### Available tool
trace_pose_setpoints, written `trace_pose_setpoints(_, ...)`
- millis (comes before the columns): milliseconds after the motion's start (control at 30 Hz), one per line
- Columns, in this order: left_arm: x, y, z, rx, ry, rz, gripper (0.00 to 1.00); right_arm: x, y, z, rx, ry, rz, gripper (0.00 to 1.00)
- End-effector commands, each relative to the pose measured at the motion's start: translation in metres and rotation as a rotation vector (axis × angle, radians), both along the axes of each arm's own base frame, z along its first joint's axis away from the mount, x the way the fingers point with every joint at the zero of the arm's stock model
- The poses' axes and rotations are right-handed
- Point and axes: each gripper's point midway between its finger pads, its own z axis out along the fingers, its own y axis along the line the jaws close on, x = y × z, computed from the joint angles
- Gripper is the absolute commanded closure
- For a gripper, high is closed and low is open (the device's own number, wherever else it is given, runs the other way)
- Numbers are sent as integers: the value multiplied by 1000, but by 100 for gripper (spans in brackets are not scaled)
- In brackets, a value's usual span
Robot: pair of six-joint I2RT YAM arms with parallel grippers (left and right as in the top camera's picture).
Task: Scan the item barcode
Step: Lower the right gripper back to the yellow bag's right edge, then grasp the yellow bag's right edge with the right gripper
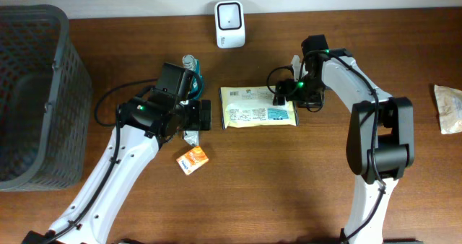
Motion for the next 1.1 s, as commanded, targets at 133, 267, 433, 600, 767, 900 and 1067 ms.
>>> trace_pose_setpoints(133, -3, 0, -7, -5, 24, 6, 1, -5, 4, 1, 21, 12, -5, 69)
trace_pose_setpoints(267, -3, 0, -7, -6, 24, 6, 1, -4, 3, 2, 22, 6, -6, 96)
trace_pose_setpoints(433, -3, 0, -7, -6, 24, 6, 1, 8, -4, 13, 24, -23, -25, 96)
trace_pose_setpoints(600, -3, 0, -7, -6, 23, 6, 1, 26, -32, 45, -56, -68, -68, 96)
trace_pose_setpoints(767, -3, 0, -7, -6, 24, 6, 1, 36, -61, 81, -218, -106, -83, 96)
trace_pose_setpoints(900, -3, 0, -7, -5, 24, 6, 1, 36, -63, 90, -230, -116, -43, 96)
trace_pose_setpoints(1067, -3, 0, -7, -5, 24, 6, 1, 35, -63, 89, -230, -112, -43, 96)
